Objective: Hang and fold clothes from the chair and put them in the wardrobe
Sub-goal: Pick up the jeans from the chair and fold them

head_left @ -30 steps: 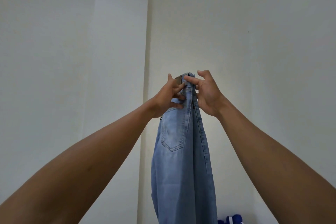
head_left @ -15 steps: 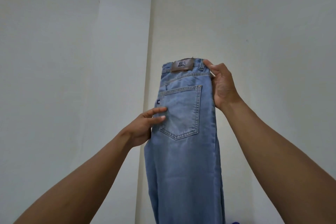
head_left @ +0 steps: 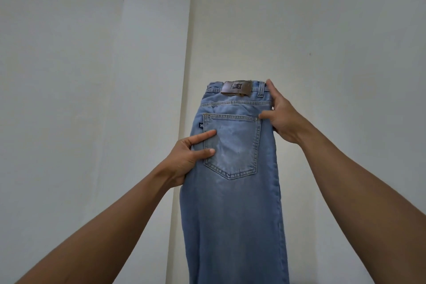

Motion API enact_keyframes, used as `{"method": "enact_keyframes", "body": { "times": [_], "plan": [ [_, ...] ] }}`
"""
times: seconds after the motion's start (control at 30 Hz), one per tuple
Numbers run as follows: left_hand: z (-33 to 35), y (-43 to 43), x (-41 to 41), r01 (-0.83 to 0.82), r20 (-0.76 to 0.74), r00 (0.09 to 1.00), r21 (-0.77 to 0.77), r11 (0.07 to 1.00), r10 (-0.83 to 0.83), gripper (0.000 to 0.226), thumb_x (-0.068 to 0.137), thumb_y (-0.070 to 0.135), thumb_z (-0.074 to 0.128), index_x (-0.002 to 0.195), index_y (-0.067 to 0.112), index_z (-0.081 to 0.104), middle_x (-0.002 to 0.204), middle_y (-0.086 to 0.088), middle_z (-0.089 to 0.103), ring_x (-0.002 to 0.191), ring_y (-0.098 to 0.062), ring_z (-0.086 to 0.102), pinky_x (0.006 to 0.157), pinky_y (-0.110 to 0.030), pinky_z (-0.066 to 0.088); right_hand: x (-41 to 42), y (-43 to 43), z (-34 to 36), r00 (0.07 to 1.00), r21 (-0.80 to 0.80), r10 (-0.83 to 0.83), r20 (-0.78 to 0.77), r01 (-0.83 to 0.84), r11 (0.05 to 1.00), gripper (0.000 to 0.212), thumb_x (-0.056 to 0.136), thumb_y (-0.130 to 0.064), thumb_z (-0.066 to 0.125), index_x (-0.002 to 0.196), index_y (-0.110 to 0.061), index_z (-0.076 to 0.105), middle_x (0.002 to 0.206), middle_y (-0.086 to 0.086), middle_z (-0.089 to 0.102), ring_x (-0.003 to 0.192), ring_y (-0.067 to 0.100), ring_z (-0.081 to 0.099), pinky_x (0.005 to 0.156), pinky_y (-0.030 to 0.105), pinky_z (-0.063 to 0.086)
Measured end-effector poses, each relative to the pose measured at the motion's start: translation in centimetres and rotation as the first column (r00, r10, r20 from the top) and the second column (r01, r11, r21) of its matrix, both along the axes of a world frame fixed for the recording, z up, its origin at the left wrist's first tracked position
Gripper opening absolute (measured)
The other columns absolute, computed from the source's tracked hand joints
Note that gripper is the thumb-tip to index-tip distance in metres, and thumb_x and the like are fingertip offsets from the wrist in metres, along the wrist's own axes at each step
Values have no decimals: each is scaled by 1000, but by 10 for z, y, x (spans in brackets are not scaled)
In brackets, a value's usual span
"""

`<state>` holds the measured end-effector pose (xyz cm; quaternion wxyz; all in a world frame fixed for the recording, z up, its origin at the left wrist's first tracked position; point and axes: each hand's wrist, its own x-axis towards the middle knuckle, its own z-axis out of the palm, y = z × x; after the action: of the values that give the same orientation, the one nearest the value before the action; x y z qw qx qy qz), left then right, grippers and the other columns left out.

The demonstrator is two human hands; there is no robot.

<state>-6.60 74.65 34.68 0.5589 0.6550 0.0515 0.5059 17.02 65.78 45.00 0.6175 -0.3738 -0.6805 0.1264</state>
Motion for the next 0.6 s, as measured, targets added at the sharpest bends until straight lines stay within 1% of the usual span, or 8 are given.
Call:
{"method": "enact_keyframes", "body": {
  "times": [0.07,0.13,0.23,0.3,0.37,0.43,0.5,0.6],
  "plan": [
    [2,-2,6,-35,49,998,-3,999,35,44,83,-9,69,119,17,72,115,1,73,102,-19,72,81,-32,61,7,-5,3,994,30,82,-68,-80,996,96,90,6,64,156,-43,15,152,3,42,121,23,62,87,43,58],
    [6,-4,9,-45,69,997,-8,999,46,44,84,-8,69,119,19,73,115,3,71,100,-17,72,82,-33,60,15,-16,-8,965,28,215,-148,-213,977,77,88,-12,72,149,-44,37,154,7,40,124,28,57,81,48,57],
    [9,-6,10,-28,73,997,-19,999,29,44,85,-7,69,118,22,74,122,2,67,102,-19,72,83,-35,60,26,-20,-64,936,-171,276,-218,-315,933,63,66,-35,89,124,-29,66,130,6,63,104,29,62,75,43,54],
    [8,-5,11,-37,66,997,-21,999,38,44,86,-8,68,117,23,74,125,0,65,103,-20,71,81,-33,60,20,-13,-102,952,-333,237,-194,-291,897,45,63,-27,91,105,-21,77,118,7,70,101,27,67,76,42,59],
    [7,-4,12,-48,62,997,-18,999,49,44,86,-8,67,117,23,74,125,-1,65,103,-19,71,80,-31,60,13,-6,-115,956,-356,166,-241,-247,901,22,71,-5,78,91,-13,81,111,10,74,103,26,69,76,34,60],
    [8,-3,11,-69,64,995,-29,997,71,45,86,-7,68,117,24,74,124,-1,66,101,-19,71,79,-30,60,13,-4,-112,930,-257,173,-323,-262,930,27,75,1,70,97,-12,80,113,10,74,109,29,66,80,33,60],
    [11,-3,10,-101,74,992,-45,994,104,45,86,-6,68,120,24,72,122,0,66,99,-18,71,79,-29,60,17,-8,-114,888,-187,303,-346,-382,905,48,77,-6,75,124,-18,70,131,7,66,121,31,60,96,46,55],
    [14,0,5,-148,59,987,-43,988,150,47,87,-4,69,123,25,70,129,1,62,108,-20,67,86,-30,60,14,-13,-131,916,-317,339,-214,-393,863,63,80,-6,75,137,-26,60,137,2,62,123,30,61,94,50,55]
  ]
}}
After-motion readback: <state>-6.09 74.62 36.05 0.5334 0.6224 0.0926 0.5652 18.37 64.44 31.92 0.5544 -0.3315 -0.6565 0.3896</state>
